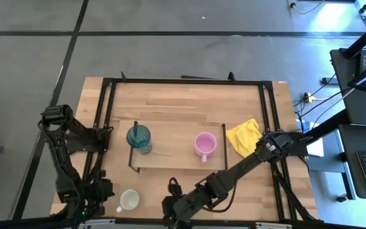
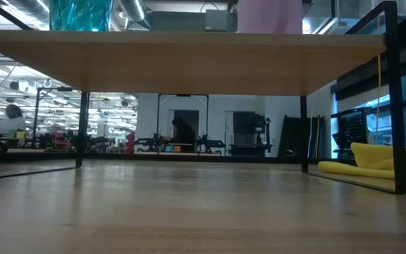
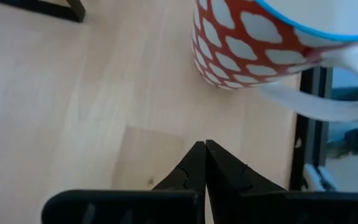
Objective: Stack small to large cups/mugs on shelf
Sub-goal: Put the red cup on the shelf
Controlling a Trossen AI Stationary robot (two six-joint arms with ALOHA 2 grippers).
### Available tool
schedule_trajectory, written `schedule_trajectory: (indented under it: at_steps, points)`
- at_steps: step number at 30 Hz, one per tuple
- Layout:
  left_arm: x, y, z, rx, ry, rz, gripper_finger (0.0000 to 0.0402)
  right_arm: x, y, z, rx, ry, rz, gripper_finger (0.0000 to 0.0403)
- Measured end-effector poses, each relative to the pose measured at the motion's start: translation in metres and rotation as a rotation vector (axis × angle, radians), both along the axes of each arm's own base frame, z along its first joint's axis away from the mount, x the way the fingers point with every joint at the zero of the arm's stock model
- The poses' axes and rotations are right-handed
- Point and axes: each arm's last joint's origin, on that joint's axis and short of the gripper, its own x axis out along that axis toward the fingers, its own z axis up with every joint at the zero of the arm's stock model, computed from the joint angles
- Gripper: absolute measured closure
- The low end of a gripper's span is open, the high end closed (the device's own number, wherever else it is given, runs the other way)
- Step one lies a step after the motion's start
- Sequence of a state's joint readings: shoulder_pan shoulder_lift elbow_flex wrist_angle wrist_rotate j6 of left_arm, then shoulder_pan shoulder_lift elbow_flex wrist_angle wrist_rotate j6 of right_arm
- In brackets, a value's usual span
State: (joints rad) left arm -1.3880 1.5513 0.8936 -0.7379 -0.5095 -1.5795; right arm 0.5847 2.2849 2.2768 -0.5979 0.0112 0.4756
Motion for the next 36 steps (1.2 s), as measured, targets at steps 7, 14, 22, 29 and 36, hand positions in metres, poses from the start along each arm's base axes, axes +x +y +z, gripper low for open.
schedule_trajectory:
  at_steps: [7, 14, 22, 29, 36]
  points:
    - [0.001, 0.001, 0.000, 0.026, 0.002, -0.032, 0.0396, 0.002, -0.004, -0.002, -0.102, -0.041, 0.043, 0.0393]
    - [0.001, 0.001, 0.000, 0.029, 0.001, -0.038, 0.0399, 0.002, -0.007, -0.007, -0.343, -0.121, 0.073, 0.0393]
    - [0.006, -0.004, 0.001, -0.038, -0.012, -0.021, 0.0393, 0.005, -0.009, -0.030, -0.538, -0.085, 0.107, 0.0393]
    - [0.021, -0.015, 0.005, -0.128, -0.068, -0.082, 0.0400, 0.008, -0.007, -0.042, -0.544, -0.058, 0.108, 0.0393]
    - [0.043, -0.016, 0.010, -0.145, -0.141, -0.115, 0.0396, 0.008, -0.007, -0.042, -0.494, -0.035, 0.060, 0.0393]
